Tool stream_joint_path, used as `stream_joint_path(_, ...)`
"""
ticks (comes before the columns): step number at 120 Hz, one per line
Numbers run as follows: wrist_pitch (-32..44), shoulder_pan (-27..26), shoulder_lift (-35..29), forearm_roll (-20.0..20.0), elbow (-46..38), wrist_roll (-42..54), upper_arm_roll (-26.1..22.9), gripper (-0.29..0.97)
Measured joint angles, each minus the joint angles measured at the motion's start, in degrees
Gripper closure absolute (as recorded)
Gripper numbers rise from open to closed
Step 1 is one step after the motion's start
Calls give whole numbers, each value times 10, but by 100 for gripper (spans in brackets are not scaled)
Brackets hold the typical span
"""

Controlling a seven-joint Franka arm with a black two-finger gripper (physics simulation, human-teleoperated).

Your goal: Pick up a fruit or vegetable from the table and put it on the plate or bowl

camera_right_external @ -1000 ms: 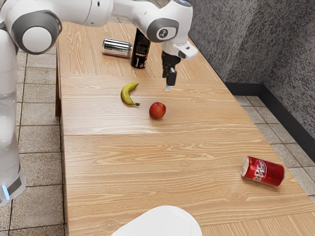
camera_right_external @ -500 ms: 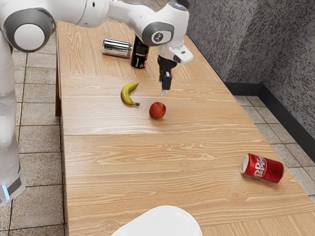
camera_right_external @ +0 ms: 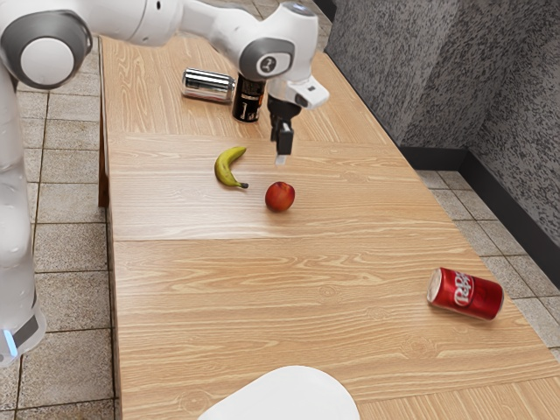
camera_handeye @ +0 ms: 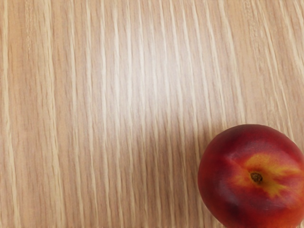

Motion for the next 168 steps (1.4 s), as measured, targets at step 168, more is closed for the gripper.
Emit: stream_joint_path(168, 33, -38, -16, 3, -39, -89, 0, 0)
